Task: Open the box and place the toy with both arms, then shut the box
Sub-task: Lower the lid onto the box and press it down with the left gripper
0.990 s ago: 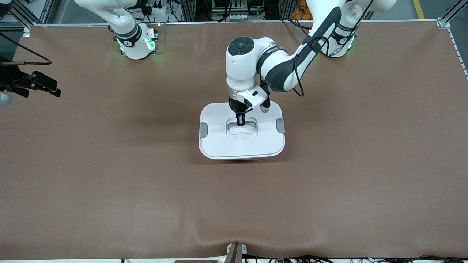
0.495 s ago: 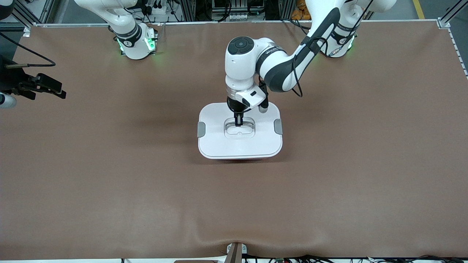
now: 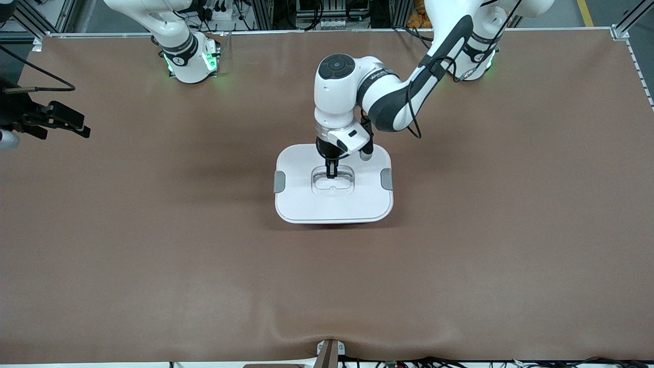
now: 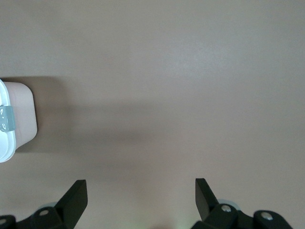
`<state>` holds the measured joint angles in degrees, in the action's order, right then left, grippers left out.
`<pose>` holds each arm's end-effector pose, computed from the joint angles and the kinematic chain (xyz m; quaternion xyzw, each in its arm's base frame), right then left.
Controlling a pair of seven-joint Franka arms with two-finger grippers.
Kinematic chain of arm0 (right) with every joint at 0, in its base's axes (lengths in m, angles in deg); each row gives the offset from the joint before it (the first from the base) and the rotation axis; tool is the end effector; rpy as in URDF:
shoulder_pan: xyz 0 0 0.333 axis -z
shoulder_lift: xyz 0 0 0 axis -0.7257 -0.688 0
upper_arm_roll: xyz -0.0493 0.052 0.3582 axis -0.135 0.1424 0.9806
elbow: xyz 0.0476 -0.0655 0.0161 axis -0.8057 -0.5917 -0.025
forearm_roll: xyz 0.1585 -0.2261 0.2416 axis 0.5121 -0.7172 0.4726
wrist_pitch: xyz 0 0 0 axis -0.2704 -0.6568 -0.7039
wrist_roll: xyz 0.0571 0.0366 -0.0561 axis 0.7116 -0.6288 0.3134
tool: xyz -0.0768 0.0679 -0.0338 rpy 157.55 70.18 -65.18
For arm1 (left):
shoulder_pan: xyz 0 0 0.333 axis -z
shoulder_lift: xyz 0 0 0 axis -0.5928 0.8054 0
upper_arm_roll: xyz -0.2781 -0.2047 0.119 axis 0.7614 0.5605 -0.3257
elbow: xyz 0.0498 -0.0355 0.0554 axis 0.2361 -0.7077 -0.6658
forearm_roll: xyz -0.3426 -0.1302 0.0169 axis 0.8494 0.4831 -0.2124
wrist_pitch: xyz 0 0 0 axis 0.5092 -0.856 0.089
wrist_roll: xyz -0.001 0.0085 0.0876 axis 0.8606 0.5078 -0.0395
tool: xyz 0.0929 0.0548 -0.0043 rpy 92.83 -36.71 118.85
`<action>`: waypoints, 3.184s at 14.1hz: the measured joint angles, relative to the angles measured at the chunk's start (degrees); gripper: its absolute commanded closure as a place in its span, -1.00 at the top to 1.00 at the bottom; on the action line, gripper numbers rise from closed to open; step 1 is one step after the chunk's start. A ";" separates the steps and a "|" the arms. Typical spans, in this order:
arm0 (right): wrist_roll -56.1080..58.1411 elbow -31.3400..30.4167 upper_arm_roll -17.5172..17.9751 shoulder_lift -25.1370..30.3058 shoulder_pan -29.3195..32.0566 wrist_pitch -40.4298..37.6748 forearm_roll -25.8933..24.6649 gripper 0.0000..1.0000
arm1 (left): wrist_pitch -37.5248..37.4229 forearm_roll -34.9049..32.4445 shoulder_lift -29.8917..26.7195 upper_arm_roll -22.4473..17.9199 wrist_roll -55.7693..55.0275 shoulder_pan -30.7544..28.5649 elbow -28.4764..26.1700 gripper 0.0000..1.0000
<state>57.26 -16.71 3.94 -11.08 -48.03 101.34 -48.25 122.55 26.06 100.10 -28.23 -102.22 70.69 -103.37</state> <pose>0.5186 -0.0109 0.6712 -0.9991 0.0014 0.0312 0.0284 0.4726 -0.5146 0.4056 0.7088 0.6936 0.0668 0.1102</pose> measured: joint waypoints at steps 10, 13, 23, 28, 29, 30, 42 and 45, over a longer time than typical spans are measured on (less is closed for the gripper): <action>0.02 0.04 -0.08 0.00 0.01 -0.42 0.00 1.00 | 0.30 -0.23 -0.47 0.01 2.42 -0.01 -1.15 -1.00; 0.04 0.09 -0.05 0.00 0.00 -0.46 -0.01 1.00 | 0.33 -0.24 -0.57 0.01 2.93 -0.01 -1.26 -1.00; 0.06 0.18 -0.05 0.00 0.00 -0.54 -0.02 1.00 | 0.78 -0.40 -1.10 0.01 3.12 0.01 -2.76 -1.00; 0.07 0.18 -0.05 0.00 0.00 -0.55 -0.02 1.00 | 0.82 -0.52 -1.10 0.01 3.85 0.04 -2.80 -1.00; 0.07 0.18 -0.05 0.00 0.00 -0.55 -0.02 1.00 | 0.82 -0.52 -1.10 0.01 4.34 0.04 -2.80 -1.00; 0.07 0.19 -0.05 0.00 0.00 -0.55 -0.02 1.00 | 0.82 -0.52 -1.10 0.01 4.86 0.04 -2.80 -1.00; 0.09 0.25 0.00 0.00 0.00 -0.56 -0.02 1.00 | -0.01 -0.29 -1.24 0.19 6.86 0.20 -2.99 1.00; 0.09 0.25 0.00 0.00 0.00 -0.56 -0.02 1.00 | -2.57 -0.20 -2.49 0.20 6.86 0.20 -1.27 1.00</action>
<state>57.35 -16.46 3.94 -11.07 -48.03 100.79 -48.27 119.98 25.86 97.61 -28.04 -95.36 70.88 -104.64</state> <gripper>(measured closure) 0.000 0.000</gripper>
